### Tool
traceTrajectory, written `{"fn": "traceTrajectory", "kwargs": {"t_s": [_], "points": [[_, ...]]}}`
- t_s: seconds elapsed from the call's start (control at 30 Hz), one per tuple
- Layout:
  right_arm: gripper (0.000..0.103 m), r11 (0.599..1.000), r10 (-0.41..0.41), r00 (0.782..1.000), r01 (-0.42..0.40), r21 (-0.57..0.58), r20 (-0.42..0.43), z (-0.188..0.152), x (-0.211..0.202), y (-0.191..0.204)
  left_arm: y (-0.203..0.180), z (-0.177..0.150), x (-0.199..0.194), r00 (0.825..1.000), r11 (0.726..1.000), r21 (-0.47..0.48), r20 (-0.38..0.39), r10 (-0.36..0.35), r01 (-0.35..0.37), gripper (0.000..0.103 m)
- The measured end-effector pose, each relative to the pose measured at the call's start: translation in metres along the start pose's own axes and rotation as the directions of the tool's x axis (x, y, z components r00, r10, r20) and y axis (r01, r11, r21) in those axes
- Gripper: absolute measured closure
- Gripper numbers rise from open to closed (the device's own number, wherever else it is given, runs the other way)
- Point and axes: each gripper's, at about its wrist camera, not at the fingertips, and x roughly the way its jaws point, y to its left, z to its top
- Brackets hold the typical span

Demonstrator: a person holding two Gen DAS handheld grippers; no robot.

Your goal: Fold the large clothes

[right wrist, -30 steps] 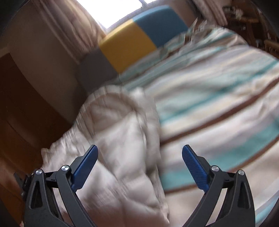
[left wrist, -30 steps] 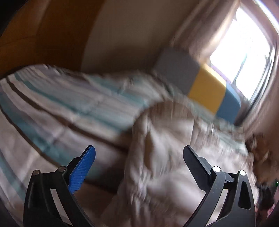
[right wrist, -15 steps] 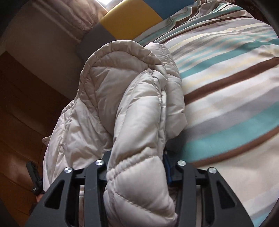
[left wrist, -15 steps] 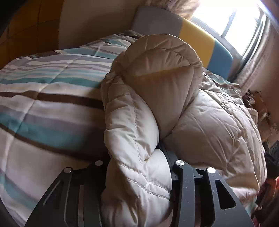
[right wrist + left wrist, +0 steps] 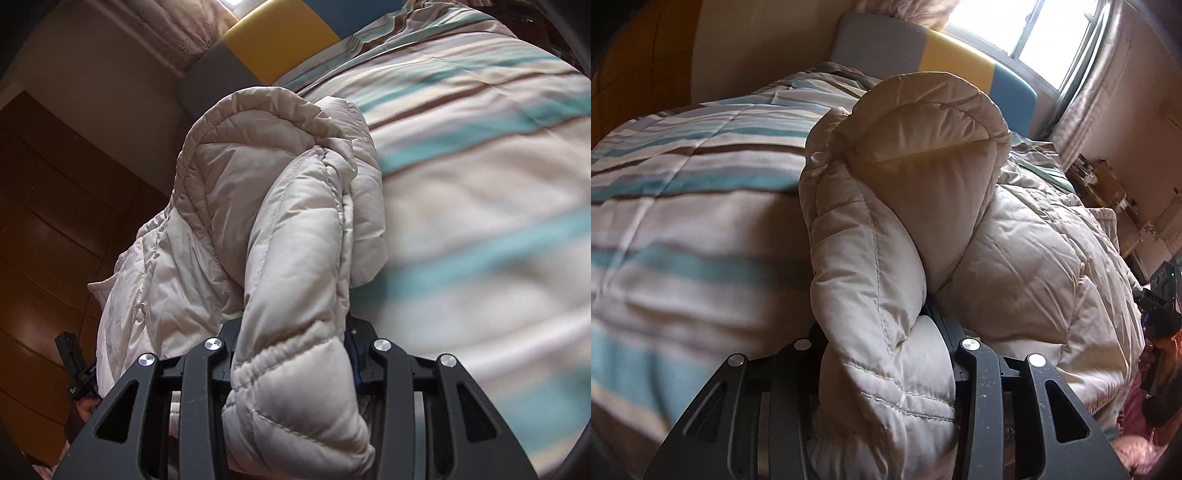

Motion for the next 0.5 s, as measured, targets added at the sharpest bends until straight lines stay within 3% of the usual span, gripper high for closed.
{"fn": "traceTrajectory", "kwargs": {"t_s": [0.2, 0.37, 0.43, 0.5], "points": [[0.059, 1.000, -0.019, 1.000, 0.019, -0.019, -0.007, -0.018, -0.019, 0.001, -0.004, -0.025, -0.020, 0.999, 0.999, 0.008, 0.007, -0.040, 0.040, 0.064], [0.030, 0.995, -0.090, 0.994, 0.092, -0.036, 0.058, 0.006, -0.028, 0.004, 0.003, -0.029, -0.039, 0.998, 0.999, 0.015, 0.055, -0.035, 0.034, 0.044], [0.025, 0.996, -0.087, 0.989, 0.089, -0.010, 0.118, 0.015, -0.042, -0.001, 0.010, -0.024, -0.052, 0.995, 1.000, -0.008, 0.095, -0.021, 0.022, 0.031], [0.021, 0.995, -0.093, 0.985, 0.096, -0.011, 0.145, 0.031, -0.044, 0.001, 0.013, -0.016, -0.061, 0.990, 0.999, -0.028, 0.138, -0.013, 0.017, 0.025]]}}
